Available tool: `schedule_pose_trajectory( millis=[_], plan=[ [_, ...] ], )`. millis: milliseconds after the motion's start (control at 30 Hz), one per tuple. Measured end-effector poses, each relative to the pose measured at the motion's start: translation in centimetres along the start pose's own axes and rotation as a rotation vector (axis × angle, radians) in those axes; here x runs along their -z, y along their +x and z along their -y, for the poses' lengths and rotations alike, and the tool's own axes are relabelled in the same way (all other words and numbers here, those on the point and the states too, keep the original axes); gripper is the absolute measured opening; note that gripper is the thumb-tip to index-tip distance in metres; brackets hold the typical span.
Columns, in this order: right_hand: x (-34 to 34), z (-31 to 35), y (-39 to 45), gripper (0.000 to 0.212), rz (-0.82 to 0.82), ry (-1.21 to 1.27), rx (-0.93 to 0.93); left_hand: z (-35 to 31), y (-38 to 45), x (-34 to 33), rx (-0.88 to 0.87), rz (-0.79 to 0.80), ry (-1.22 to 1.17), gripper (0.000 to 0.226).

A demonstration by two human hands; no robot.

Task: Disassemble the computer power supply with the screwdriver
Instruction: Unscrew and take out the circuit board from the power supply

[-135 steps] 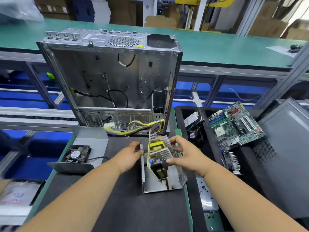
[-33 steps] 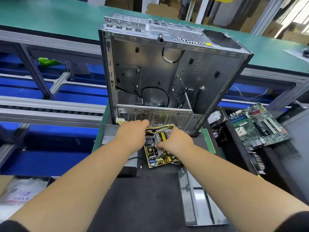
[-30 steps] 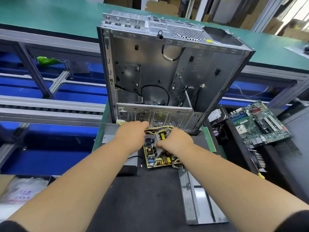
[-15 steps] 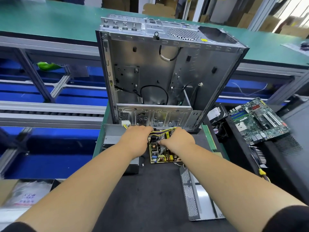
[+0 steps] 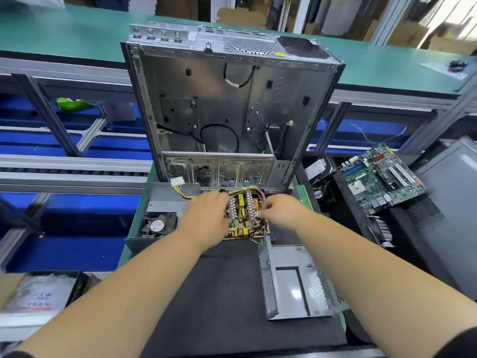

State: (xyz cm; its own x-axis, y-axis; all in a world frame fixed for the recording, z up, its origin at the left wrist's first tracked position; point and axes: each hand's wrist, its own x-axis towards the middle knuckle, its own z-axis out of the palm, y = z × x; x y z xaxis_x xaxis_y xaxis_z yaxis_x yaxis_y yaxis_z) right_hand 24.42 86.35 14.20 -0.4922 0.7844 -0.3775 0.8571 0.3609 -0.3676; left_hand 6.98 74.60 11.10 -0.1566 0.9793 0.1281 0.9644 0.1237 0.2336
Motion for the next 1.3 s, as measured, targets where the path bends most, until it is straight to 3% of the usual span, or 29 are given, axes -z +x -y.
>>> schedule_pose_trajectory(
  millis=[100,233,300,433,733,867,933,1067,1167,1300],
  plan=[
    [-1.4,-1.1,-0.4,0.029,0.070,-0.053,-0.012,-2.2,-0.9,-1.8,-0.012,0.082,0.110,0.041],
    [-1.9,-2.6,-0.5,0.036,0.119,0.019,-0.115,-3.1,-0.8,-3.3,0.078,0.038,0.149,0.054],
    [-2.2,-3.1,-0.6,0.038,0.144,0.104,-0.149,-3.1,-0.3,-3.4,0.105,0.030,0.148,0.045],
    [-2.9,-3.4,-1.1,0.022,0.167,0.294,-0.120,-2.9,0.8,-3.0,0.142,0.058,0.100,0.027],
    [-2.6,-4.4,-1.1,0.020,0.026,0.115,-0.021,-3.3,0.4,-2.9,0.151,0.044,0.122,0.030],
    [-2.5,-5.3,-1.6,0.035,-0.038,0.046,0.065,-3.5,0.5,-2.8,0.165,0.048,0.094,0.033],
    [-1.7,-6.0,-2.0,0.041,-0.075,0.062,0.062,-3.8,0.2,-2.6,0.166,-0.013,0.080,0.036],
    [0.3,-7.8,-2.9,0.030,-0.258,-0.022,0.057,-5.5,-1.1,-2.2,0.187,-0.123,-0.063,0.029],
    [1.7,-8.5,-3.9,0.032,-0.254,-0.099,-0.056,-7.6,-1.5,-2.1,0.358,0.057,-0.394,0.024],
    [2.7,-9.5,-5.1,0.032,0.034,-0.198,-0.253,-10.1,-2.1,-2.3,0.445,0.333,-0.562,0.038]
  ],
)
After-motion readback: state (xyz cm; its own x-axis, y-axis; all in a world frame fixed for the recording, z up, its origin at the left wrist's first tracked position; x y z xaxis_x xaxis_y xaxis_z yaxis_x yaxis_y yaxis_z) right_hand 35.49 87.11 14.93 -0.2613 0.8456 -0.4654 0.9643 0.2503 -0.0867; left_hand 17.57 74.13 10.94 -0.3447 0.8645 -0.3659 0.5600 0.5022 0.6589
